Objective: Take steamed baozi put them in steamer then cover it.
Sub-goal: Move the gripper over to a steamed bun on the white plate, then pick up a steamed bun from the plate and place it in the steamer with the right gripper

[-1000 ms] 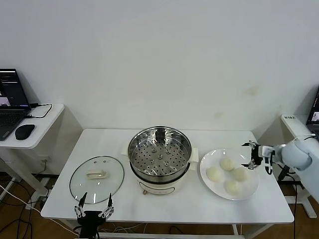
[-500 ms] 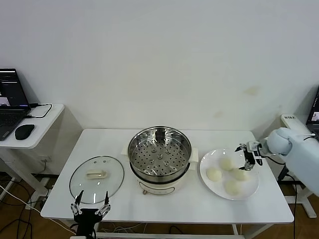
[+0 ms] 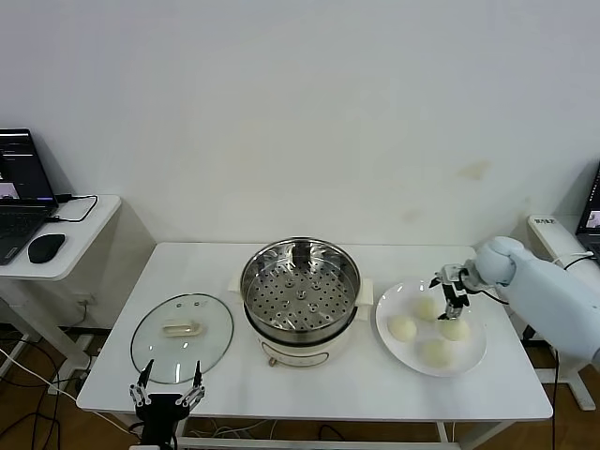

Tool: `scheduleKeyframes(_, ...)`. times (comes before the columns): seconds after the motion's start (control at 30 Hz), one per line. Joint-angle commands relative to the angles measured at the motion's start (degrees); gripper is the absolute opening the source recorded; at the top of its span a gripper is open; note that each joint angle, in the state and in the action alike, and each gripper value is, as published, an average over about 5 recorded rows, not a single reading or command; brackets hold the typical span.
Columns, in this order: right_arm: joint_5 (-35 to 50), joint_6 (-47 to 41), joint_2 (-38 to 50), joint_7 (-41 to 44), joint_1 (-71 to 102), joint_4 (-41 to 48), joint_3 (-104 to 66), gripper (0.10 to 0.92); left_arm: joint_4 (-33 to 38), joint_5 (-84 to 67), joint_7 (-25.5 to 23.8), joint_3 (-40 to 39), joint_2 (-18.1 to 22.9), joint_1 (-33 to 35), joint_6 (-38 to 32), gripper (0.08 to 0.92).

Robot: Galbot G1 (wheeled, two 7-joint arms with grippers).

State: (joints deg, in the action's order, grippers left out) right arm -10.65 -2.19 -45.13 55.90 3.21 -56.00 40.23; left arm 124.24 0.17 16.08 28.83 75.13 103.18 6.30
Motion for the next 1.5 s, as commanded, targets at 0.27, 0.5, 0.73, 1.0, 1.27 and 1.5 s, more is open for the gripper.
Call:
scheduleKeyframes(0.27, -2.0, -0.2, -3.7, -0.1, -0.1, 4.6, 0.3, 0.815, 0.0, -0.1, 0.0, 0.6, -0.3, 0.1, -0.1, 0.823)
scheduleKeyframes(0.5, -2.5, -0.4, -4.6, -0.2, 0.2, 6.1, -0.1, 0.754, 0.1, -0.1, 0.0, 0.7, -0.2, 0.1, -0.1, 0.823)
scheduleKeyframes(0.73, -2.2, -0.6, -4.7, 0.2, 0.0, 6.0, 0.2, 0.643, 0.2, -0.2, 0.0, 0.9, -0.3, 0.2, -0.1, 0.823)
scheduleKeyframes(1.0, -0.4, -0.7, -3.6, 0.7, -2.3, 4.1, 1.9, 0.571, 0.3, -0.3, 0.0, 1.1, -0.6, 0.1, -0.1, 0.823)
scheduleKeyframes(1.27, 5.9, -1.7, 1.5, 1.5, -10.3, -3.1, 7.0, 0.568, 0.3, -1.3, -0.1, 1.2, -1.4, -0.2, -0.1, 0.823)
scheduleKeyframes(1.5, 16.2, -2.9, 5.2, 1.3, -23.5, -10.6, 15.1, 0.575, 0.4, -2.3, -0.3, 1.0, -2.2, -0.6, -0.1, 0.823)
